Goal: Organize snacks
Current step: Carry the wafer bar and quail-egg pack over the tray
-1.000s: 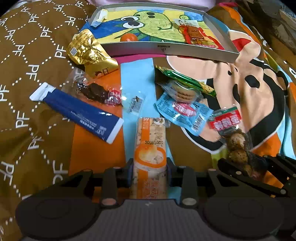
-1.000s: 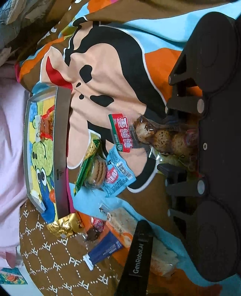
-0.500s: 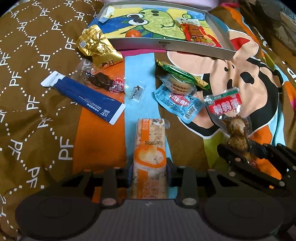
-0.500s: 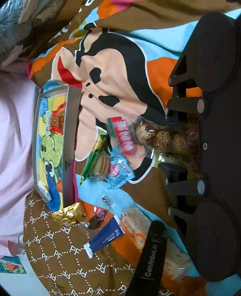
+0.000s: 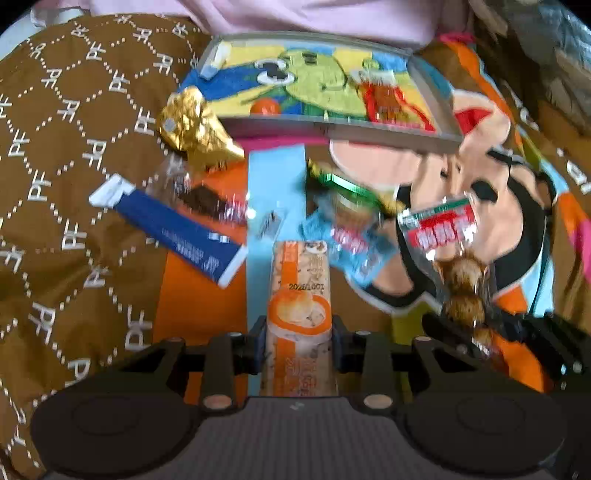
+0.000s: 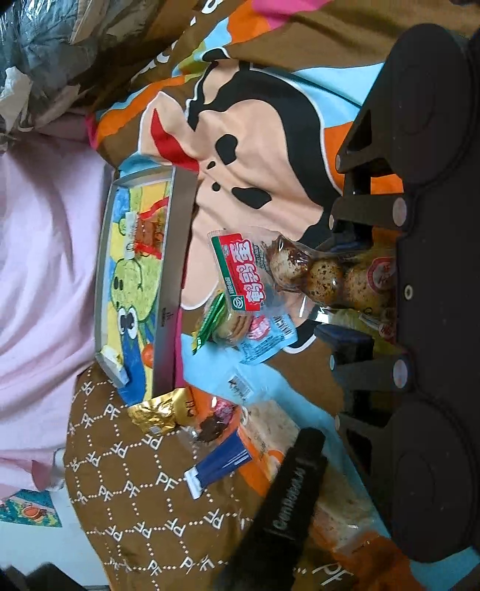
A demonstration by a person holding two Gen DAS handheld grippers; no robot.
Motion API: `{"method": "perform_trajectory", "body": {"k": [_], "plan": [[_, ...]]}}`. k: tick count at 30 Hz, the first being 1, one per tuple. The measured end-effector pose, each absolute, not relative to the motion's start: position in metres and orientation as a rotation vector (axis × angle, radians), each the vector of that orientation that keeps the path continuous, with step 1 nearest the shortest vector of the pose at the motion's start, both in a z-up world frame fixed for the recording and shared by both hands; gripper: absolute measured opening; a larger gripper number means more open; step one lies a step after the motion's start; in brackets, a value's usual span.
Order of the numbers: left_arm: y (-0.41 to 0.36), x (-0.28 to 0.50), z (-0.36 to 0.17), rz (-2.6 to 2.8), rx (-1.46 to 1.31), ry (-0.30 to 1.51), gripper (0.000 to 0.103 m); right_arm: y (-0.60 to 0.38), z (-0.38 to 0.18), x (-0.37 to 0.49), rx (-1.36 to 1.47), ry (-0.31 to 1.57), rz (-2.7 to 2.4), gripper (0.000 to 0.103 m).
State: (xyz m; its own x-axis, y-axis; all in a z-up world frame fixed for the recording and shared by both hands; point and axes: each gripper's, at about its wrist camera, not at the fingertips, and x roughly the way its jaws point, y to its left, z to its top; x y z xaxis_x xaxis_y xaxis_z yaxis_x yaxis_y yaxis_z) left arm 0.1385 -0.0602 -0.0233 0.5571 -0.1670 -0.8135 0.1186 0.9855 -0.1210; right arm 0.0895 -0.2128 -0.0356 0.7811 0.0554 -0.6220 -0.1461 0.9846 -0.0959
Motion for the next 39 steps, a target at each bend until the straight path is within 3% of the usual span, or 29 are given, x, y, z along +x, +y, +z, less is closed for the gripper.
{"method": "perform_trajectory", "body": {"k": [15,16,17,22,25,28,29,36,38,39], "plan": [[-0.070,0.216,0.020,-0.186,-0.116,0.810,0.032,-0.225,0.007,0.149,-0.136,0.504,0.133,0.040],[-0.071,0.219,0.018,-0.191,-0.113,0.815,0.024,-0.227,0.008,0.154,-0.145,0.493,0.136,0.040],[-0.072,0.221,0.016,-0.189,-0.105,0.821,0.003,-0.229,0.009,0.160,-0.149,0.487,0.136,0.040],[-0.069,0.222,-0.005,-0.190,-0.075,0.885,0.005,-0.242,0.006,0.179,-0.123,0.497,0.127,0.040],[-0.069,0.219,-0.022,-0.189,-0.057,0.925,0.015,-0.241,0.001,0.180,-0.124,0.519,0.138,0.040],[-0.071,0.214,-0.032,-0.178,-0.013,0.923,0.047,-0.238,-0.001,0.177,-0.138,0.524,0.146,0.040],[-0.073,0.214,-0.035,-0.169,0.009,0.915,0.053,-0.238,0.000,0.177,-0.136,0.520,0.148,0.040],[-0.083,0.227,-0.049,-0.183,0.056,0.949,0.054,-0.237,-0.001,0.178,-0.135,0.525,0.147,0.040],[-0.084,0.231,-0.052,-0.196,0.050,0.966,0.042,-0.237,-0.002,0.179,-0.135,0.529,0.147,0.040],[-0.083,0.233,-0.054,-0.200,0.041,0.975,0.042,-0.237,-0.002,0.179,-0.136,0.529,0.147,0.040]]}}
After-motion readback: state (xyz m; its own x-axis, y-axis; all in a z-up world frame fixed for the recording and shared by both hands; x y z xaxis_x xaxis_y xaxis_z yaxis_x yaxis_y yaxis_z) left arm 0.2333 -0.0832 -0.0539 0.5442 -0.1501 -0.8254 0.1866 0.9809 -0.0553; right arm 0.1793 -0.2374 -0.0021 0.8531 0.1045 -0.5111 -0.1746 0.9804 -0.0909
